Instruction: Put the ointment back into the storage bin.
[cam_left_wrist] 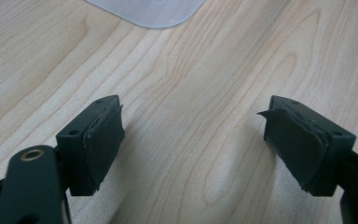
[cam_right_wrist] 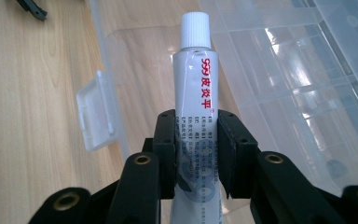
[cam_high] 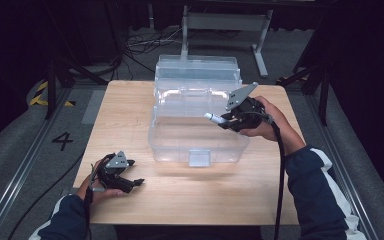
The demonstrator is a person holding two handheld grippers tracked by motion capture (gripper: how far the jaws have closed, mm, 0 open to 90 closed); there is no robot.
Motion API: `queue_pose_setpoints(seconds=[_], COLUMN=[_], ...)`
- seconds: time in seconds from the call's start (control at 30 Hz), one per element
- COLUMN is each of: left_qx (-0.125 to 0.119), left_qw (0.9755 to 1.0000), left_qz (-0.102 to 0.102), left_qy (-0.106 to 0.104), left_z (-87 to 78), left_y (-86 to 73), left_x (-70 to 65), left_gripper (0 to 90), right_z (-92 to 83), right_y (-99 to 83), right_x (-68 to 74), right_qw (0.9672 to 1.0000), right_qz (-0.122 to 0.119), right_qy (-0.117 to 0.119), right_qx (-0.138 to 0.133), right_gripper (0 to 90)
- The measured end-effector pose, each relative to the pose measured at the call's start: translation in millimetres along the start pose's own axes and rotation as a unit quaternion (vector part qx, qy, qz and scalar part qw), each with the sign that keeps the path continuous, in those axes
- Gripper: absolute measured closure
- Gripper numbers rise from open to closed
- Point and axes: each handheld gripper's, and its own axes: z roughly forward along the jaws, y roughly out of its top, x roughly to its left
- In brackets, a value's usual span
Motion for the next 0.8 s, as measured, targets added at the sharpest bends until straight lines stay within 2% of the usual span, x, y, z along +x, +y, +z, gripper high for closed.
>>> queue_pose_setpoints(seconds=[0.2, 0.57, 0.67, 0.77, 0.8], left_qx=[0.001, 0.000, 0.000, 0.000, 0.000], left_qw=[1.0000, 1.0000, 1.0000, 1.0000, 1.0000], left_qz=[0.000, -0.001, 0.000, 0.000, 0.000], left_qy=[0.000, 0.003, 0.003, 0.003, 0.003], left_z=[-0.1, -0.2, -0.2, -0.2, -0.2], left_y=[0.0, -0.1, -0.1, -0.1, -0.1], left_x=[0.0, -0.5, -0.5, -0.5, -0.5], left_gripper=[19.9, 20.0, 20.0, 20.0, 20.0], right_z=[14.6, 34.1, 38.4, 50.1, 50.1], right_y=[5.4, 2.6, 2.1, -1.0, -1.0], right_x=[-4.3, -11.3, -11.6, -13.4, -13.4], right_qw=[0.9995, 0.9980, 0.9973, 0.9949, 0.9949], right_qz=[-0.009, -0.003, -0.006, -0.001, -0.001], right_qy=[0.012, 0.027, 0.032, 0.040, 0.040], right_qx=[0.029, 0.058, 0.066, 0.092, 0.092], right_gripper=[71.4, 71.3, 71.3, 71.3, 71.3])
